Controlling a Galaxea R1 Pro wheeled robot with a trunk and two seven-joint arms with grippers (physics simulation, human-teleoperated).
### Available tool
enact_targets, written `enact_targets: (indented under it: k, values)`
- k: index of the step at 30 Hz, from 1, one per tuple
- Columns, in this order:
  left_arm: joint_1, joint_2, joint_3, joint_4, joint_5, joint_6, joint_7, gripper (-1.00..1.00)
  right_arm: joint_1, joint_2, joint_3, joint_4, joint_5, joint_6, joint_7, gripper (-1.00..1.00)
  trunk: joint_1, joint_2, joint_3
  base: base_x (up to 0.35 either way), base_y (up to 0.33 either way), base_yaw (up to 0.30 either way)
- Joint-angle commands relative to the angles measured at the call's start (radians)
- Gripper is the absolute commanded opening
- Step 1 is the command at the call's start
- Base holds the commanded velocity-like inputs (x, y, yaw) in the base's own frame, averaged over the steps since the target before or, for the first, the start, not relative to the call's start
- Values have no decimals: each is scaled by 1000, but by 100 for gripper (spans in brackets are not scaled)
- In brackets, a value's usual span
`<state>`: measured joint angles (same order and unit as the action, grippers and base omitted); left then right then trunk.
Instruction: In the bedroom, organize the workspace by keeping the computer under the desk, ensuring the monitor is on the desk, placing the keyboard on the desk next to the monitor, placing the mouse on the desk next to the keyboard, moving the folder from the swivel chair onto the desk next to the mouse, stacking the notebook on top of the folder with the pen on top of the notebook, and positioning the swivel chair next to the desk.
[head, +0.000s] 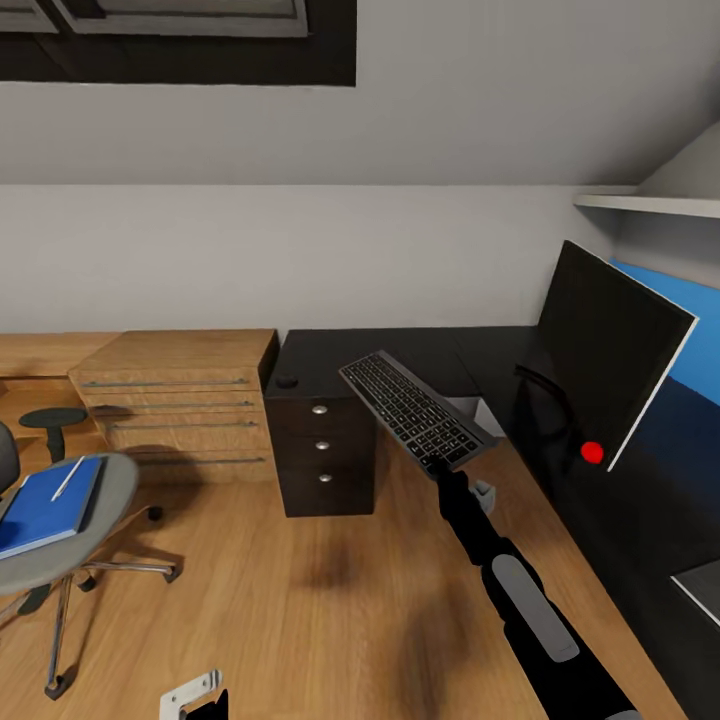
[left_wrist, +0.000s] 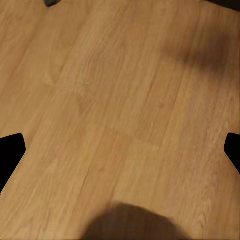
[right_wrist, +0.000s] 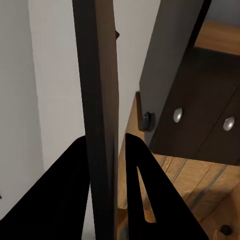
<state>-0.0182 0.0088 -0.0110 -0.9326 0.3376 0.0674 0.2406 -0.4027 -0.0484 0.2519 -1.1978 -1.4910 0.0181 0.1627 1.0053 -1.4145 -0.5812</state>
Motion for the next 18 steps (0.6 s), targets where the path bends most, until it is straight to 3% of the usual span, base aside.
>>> enact_targets:
  k: [1,9,18]
  values:
    - [0,0,-1,-2,6,5,4,100,-1,-1,1,0,-10,2,3,-100,1,0,-1,320,113,0]
    - [0,0,-1,-2,6,5,4,100,-1,-5,0,0,-7,3,9,-100,1,0,-1,320,113,0]
    - [0,0,-1,-2,6,5,5,100,-1,10,5,6,-6,-6,4,-100,1,0,-1,320,113,0]
